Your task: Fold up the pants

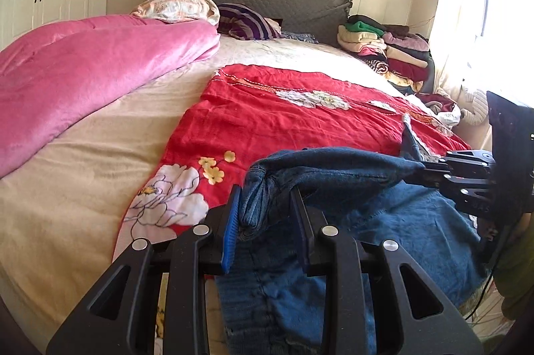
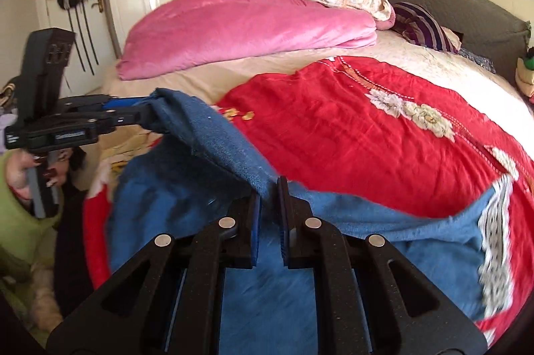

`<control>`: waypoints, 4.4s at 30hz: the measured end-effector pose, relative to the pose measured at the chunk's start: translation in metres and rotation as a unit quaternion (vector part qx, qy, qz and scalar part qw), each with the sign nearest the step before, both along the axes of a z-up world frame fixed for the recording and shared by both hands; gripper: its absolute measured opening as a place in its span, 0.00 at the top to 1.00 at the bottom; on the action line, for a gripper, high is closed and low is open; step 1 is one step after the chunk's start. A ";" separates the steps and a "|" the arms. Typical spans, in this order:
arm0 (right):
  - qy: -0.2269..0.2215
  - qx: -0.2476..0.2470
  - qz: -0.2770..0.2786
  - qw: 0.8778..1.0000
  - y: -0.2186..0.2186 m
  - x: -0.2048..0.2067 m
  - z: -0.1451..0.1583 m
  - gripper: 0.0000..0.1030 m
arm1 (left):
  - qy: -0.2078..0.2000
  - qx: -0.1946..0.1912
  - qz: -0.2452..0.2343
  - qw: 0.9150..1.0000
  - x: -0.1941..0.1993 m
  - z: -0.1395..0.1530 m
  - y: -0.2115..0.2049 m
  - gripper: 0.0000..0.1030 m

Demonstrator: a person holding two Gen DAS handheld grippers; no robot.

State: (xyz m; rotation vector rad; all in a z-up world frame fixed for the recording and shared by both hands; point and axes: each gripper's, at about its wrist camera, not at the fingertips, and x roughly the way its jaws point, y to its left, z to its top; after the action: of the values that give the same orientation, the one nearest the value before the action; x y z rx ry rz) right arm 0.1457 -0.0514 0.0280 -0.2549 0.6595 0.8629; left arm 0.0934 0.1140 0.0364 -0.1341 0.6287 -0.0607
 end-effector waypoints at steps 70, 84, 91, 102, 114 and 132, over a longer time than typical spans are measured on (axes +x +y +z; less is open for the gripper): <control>-0.007 -0.159 0.137 0.978 0.023 -0.143 -0.062 1.00 | 0.092 -0.085 0.002 0.992 -0.071 -0.047 0.029 0.63; 0.036 -0.161 0.139 0.976 0.029 -0.137 -0.090 0.99 | 0.065 0.050 0.047 0.996 -0.088 -0.010 0.010 0.50; 0.045 -0.152 0.142 0.977 0.025 -0.141 -0.088 0.95 | 0.064 0.024 -0.006 0.998 -0.071 -0.010 -0.018 0.50; 0.076 -0.102 0.128 0.984 0.012 -0.136 -0.073 0.82 | 0.118 0.055 -0.011 0.991 -0.055 -0.056 -0.032 0.53; 0.108 -0.092 0.040 0.989 0.023 -0.102 -0.081 0.64 | 0.115 0.045 -0.013 0.992 -0.056 -0.057 -0.031 0.52; 0.087 -0.049 0.004 0.995 -0.005 -0.103 -0.055 0.47 | 0.106 0.040 -0.007 0.994 -0.060 -0.048 -0.030 0.49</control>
State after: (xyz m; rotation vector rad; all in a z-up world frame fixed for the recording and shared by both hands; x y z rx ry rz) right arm 0.0425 -0.0560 -0.0266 -0.2725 0.8657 0.8684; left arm 0.0330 0.0837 -0.0121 -0.0599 0.8436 -0.0345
